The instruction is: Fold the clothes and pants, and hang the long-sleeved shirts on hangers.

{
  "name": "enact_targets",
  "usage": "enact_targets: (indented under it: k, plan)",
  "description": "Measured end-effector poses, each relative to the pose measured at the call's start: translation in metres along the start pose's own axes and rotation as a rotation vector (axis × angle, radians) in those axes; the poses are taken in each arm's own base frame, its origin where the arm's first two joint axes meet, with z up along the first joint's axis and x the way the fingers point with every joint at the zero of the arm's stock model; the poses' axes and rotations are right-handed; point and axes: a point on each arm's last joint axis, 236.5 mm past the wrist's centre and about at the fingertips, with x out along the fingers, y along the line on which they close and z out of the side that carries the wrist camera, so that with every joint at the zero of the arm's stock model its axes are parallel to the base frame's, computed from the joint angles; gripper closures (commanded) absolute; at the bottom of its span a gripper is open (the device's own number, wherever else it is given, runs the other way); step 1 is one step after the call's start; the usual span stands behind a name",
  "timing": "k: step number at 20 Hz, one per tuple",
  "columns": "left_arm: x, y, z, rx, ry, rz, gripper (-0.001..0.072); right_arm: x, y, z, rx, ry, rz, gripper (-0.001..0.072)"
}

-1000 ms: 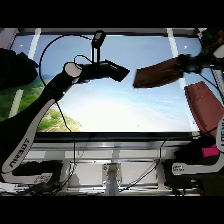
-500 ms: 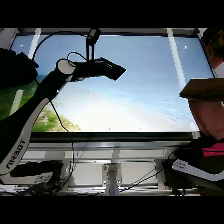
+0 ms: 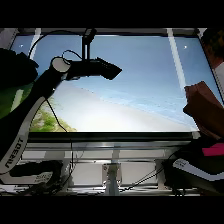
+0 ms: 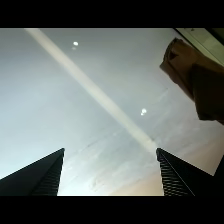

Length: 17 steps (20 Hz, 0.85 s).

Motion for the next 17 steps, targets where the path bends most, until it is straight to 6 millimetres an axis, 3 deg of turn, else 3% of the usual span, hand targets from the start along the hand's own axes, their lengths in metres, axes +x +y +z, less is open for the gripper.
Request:
enact_targets:
  k: [4, 8, 11, 14, 17]
  plan:
    - [0.000, 0.001, 0.000, -0.001, 0.001, 0.001, 0.0038, -0.019, 0.012, 0.021, 0.008, -0.138, 0.062, 0.0044]
    - [-0.001, 0.001, 0.000, -0.001, 0.001, 0.000, 0.0037, -0.053, 0.040, 0.049, -0.011, -0.317, 0.189, 0.0312]
    - [-0.001, 0.001, 0.000, -0.001, 0.001, 0.000, 0.0037, -0.094, 0.071, 0.069, -0.069, -0.471, 0.286, 0.0695]
    - [-0.001, 0.001, 0.000, -0.001, 0.001, 0.000, 0.0037, -0.151, 0.116, 0.079, -0.182, -0.639, 0.388, 0.0697]
    - [-0.001, 0.001, 0.000, -0.001, 0.002, -0.001, 0.0038, -0.215, 0.166, 0.074, -0.300, -0.810, 0.487, 0.0697]
